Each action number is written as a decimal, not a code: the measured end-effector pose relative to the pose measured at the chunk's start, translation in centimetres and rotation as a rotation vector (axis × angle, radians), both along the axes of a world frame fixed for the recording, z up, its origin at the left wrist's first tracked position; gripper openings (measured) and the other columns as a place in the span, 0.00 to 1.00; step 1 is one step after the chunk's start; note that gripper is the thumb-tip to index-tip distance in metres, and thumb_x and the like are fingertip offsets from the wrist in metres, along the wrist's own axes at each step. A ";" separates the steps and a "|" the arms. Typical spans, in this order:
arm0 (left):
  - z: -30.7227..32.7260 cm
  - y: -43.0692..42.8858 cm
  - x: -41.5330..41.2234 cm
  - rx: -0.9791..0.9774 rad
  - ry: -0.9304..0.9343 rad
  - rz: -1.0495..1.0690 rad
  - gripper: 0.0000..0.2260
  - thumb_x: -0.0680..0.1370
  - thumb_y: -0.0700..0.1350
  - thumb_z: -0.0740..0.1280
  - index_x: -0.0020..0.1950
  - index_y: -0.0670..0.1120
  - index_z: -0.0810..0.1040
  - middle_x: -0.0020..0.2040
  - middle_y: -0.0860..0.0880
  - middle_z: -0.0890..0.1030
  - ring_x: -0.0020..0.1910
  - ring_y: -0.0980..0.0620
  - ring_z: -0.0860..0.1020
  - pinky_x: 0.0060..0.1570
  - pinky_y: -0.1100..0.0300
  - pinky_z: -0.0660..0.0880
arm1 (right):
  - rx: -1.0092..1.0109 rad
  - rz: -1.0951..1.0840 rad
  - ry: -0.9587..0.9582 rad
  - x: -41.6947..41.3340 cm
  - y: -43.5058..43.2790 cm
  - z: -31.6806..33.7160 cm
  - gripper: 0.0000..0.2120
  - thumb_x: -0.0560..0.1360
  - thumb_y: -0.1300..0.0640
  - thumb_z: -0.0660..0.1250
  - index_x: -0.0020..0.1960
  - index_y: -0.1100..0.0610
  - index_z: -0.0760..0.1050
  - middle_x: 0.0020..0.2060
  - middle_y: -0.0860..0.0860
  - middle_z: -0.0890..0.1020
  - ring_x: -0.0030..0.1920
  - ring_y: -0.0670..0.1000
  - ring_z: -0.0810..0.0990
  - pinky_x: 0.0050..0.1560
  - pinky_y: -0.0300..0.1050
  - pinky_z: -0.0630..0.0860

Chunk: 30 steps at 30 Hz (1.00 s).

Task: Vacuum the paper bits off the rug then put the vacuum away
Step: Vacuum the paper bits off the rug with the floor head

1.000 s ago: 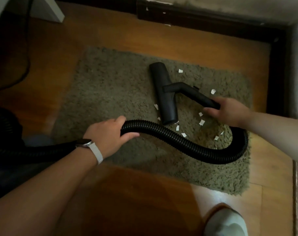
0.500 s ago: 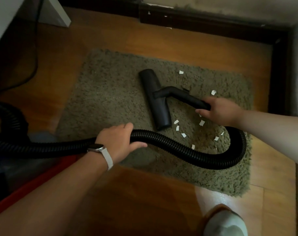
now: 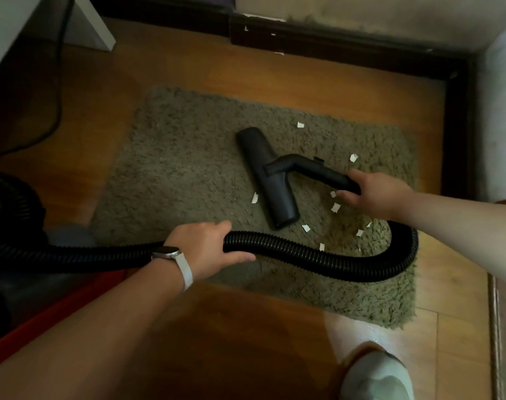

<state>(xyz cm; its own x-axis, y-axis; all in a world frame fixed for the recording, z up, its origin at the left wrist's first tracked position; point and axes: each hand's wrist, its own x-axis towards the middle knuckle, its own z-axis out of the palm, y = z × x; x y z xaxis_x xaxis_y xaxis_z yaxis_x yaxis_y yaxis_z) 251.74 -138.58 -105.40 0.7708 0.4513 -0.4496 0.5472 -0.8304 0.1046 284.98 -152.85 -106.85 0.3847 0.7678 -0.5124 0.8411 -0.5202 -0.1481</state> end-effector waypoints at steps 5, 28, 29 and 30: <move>0.4 -0.1 0.6 0.017 0.004 0.008 0.29 0.67 0.80 0.49 0.43 0.55 0.66 0.37 0.56 0.74 0.36 0.55 0.76 0.37 0.57 0.76 | 0.040 -0.061 0.009 0.6 -1.1 0.2 0.14 0.79 0.40 0.62 0.58 0.48 0.71 0.34 0.50 0.80 0.30 0.50 0.80 0.28 0.45 0.76; 0.6 0.1 -0.1 0.008 0.000 -0.012 0.31 0.66 0.80 0.47 0.45 0.55 0.67 0.37 0.56 0.75 0.35 0.56 0.75 0.34 0.57 0.74 | -0.026 0.051 -0.072 0.2 0.7 1.8 0.19 0.79 0.40 0.62 0.68 0.45 0.67 0.36 0.47 0.79 0.31 0.48 0.80 0.30 0.45 0.79; 0.7 0.1 0.2 0.006 0.001 -0.017 0.31 0.66 0.80 0.46 0.45 0.55 0.67 0.37 0.56 0.75 0.35 0.56 0.75 0.35 0.57 0.75 | -0.031 0.016 -0.077 0.7 0.4 2.0 0.20 0.80 0.41 0.62 0.69 0.44 0.66 0.36 0.47 0.79 0.31 0.48 0.80 0.29 0.45 0.79; 0.7 0.0 0.5 0.004 0.000 -0.021 0.30 0.67 0.80 0.46 0.45 0.55 0.67 0.37 0.56 0.75 0.35 0.56 0.76 0.35 0.57 0.76 | -0.032 -0.011 -0.086 1.1 0.1 2.0 0.19 0.80 0.41 0.62 0.69 0.44 0.66 0.36 0.47 0.79 0.31 0.48 0.80 0.28 0.44 0.77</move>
<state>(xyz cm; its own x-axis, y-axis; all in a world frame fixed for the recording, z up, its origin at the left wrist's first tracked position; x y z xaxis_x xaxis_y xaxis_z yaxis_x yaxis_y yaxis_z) 252.26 -138.59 -104.67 0.7800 0.4373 -0.4477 0.5299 -0.8421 0.1007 286.11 -152.80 -104.81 0.4370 0.7467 -0.5015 0.8440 -0.5331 -0.0583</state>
